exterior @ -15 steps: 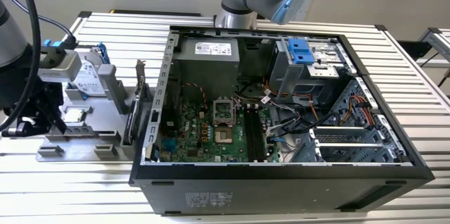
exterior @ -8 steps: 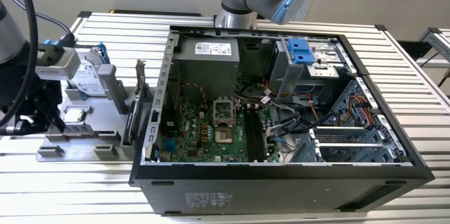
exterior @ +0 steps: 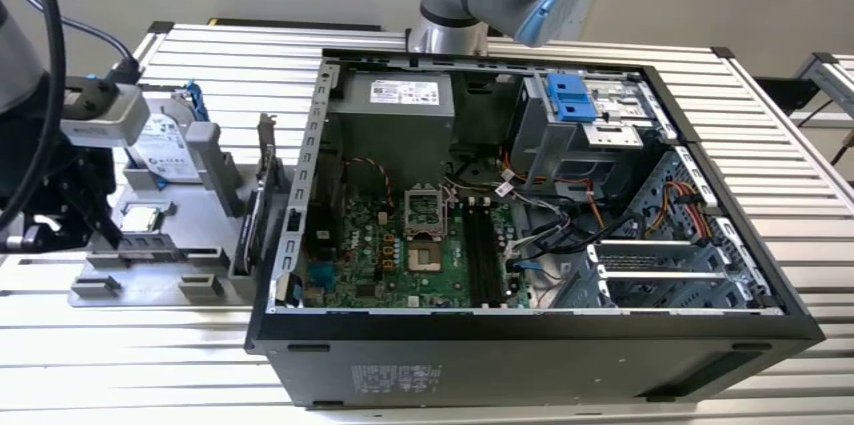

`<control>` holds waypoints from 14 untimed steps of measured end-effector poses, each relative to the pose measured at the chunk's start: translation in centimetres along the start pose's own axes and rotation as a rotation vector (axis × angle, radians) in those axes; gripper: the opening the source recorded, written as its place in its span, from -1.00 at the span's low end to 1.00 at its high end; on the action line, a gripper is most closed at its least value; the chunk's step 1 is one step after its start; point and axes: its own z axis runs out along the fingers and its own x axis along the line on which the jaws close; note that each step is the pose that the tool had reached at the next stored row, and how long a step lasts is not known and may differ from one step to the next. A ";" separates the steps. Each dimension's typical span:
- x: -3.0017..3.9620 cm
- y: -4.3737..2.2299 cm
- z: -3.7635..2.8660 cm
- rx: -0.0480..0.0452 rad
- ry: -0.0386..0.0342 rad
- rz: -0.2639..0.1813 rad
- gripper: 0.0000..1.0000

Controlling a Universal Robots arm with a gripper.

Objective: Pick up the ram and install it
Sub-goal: 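Pick up the ram and move it above insertion slot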

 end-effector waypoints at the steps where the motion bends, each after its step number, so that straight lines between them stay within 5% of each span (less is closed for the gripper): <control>1: 0.00 0.00 -0.05 0.0000 0.0000 0.001 -1.00; 14: 0.00 -0.02 -0.63 0.0002 0.0001 0.008 -1.00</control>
